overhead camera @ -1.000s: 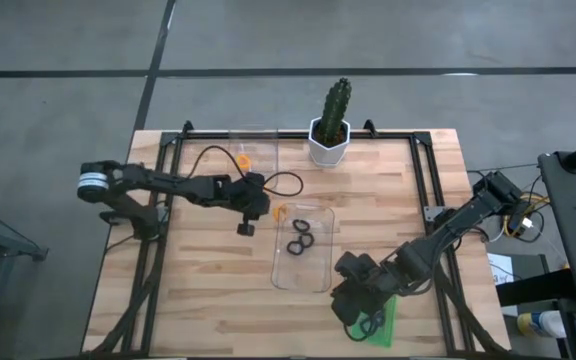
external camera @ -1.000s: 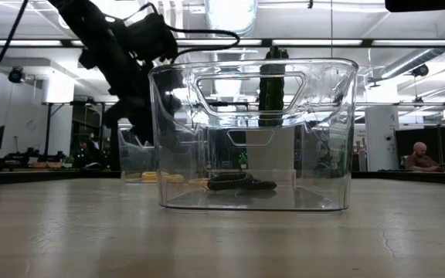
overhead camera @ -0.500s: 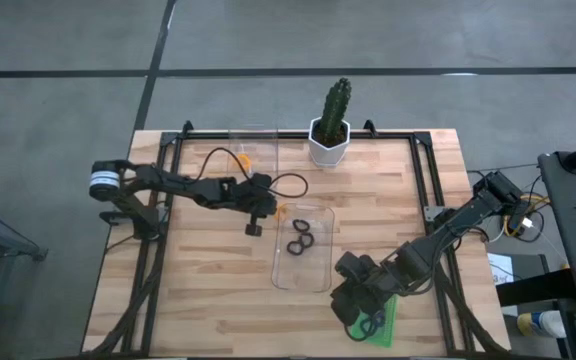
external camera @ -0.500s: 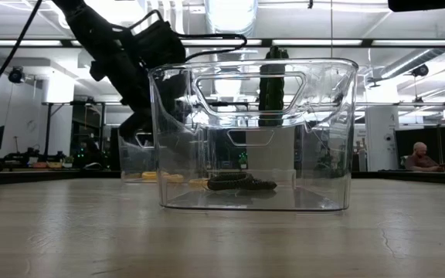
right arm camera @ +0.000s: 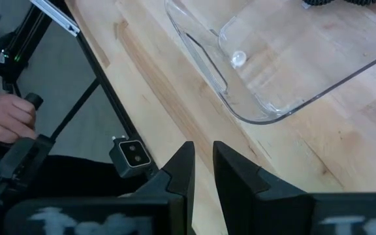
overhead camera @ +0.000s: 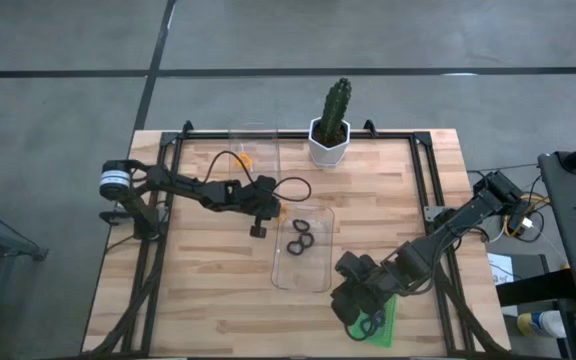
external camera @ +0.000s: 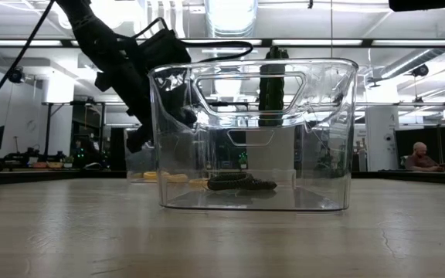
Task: Sort spring keychains
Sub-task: Put the yellow spring keychain into the top transparent bin
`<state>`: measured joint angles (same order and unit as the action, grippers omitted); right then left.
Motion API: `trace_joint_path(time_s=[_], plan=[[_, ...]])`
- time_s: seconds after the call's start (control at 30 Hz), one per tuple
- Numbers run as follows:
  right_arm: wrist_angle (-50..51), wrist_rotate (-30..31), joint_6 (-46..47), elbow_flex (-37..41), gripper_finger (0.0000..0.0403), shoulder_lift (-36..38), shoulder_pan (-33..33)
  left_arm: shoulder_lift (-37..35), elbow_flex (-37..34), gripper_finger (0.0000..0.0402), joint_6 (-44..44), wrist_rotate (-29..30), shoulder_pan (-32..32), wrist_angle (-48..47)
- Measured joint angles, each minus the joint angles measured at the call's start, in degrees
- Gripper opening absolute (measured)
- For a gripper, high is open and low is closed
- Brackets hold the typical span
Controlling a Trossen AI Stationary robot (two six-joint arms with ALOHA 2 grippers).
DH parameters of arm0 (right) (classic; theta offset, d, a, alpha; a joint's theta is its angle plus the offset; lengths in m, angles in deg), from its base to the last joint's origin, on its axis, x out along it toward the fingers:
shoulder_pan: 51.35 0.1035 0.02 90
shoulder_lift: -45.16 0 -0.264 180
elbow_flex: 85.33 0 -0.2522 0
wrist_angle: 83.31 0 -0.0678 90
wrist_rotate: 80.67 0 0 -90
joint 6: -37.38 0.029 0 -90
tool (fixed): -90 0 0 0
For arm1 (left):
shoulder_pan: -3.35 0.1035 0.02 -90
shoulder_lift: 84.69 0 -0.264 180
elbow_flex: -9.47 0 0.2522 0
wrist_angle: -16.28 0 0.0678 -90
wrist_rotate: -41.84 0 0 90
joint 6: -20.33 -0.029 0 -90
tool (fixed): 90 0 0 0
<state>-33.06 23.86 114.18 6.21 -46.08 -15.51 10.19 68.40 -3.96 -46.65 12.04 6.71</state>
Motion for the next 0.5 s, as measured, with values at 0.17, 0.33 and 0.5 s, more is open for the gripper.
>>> trace_joint_path(time_s=[0.17,0.33,0.5], plan=[[0.1,0.0,0.1,0.0,0.0052,0.0,0.0,0.0,0.0,0.0000,-0.9,0.1,-0.5,-0.3],[0.1,0.0,0.6,0.0,0.0052,0.0,-0.1,0.0,-0.2,0.0000,-6.0,0.7,-1.6,-2.2],[0.1,0.0,1.3,0.0,0.0052,0.0,-0.1,-1.1,-0.4,0.0000,-10.4,2.6,-3.6,-3.8]])
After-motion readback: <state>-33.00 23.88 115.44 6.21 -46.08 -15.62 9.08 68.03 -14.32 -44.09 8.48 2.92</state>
